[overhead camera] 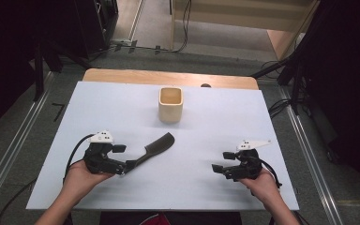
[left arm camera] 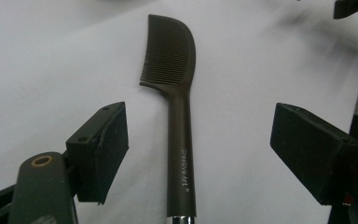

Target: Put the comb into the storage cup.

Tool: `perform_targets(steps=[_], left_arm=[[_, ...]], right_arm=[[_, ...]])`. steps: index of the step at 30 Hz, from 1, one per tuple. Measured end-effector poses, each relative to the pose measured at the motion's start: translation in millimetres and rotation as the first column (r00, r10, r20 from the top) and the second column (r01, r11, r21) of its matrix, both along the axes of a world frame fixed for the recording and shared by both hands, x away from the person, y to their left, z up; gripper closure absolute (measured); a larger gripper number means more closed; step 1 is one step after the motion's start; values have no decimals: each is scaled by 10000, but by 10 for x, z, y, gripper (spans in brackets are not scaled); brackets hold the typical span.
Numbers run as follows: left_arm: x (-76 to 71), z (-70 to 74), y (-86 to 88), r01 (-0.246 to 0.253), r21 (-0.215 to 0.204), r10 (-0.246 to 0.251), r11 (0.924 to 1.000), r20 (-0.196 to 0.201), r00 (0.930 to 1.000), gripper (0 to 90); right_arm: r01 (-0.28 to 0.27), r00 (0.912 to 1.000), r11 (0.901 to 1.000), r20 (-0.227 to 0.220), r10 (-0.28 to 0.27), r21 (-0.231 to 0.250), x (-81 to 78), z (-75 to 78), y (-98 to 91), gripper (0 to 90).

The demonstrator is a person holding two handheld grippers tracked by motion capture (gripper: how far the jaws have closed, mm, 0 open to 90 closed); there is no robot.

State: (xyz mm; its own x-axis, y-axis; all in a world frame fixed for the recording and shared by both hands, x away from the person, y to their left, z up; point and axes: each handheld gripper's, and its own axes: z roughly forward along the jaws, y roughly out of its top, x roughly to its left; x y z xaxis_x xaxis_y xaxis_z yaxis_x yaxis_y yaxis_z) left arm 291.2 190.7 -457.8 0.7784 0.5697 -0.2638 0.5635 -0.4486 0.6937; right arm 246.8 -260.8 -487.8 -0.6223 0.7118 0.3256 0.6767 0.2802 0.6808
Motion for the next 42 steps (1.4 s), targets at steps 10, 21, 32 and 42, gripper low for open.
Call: perform_targets(steps=[10, 21, 32, 42], left_arm=[[-13, -134, -107, 88, 656, -98, 9978, 155, 9998, 236], [-26, -217, -67, -147, 1096, 108, 9939, 358, 9993, 261], [-99, -286, -97, 14, 1292, -86, 9916, 545, 9985, 283], [-116, -350, -107, -228, 1602, 104, 9868, 775, 9969, 337]], right_arm=[[13, 10000, 10000, 40, -13, -23, -7, 2, -3, 193], [14, 10000, 10000, 61, -14, -57, -13, 5, -1, 193], [11, 10000, 10000, 70, -11, -71, -7, 7, 1, 193], [-96, 9999, 9999, 102, 96, -37, 27, 13, 30, 193]])
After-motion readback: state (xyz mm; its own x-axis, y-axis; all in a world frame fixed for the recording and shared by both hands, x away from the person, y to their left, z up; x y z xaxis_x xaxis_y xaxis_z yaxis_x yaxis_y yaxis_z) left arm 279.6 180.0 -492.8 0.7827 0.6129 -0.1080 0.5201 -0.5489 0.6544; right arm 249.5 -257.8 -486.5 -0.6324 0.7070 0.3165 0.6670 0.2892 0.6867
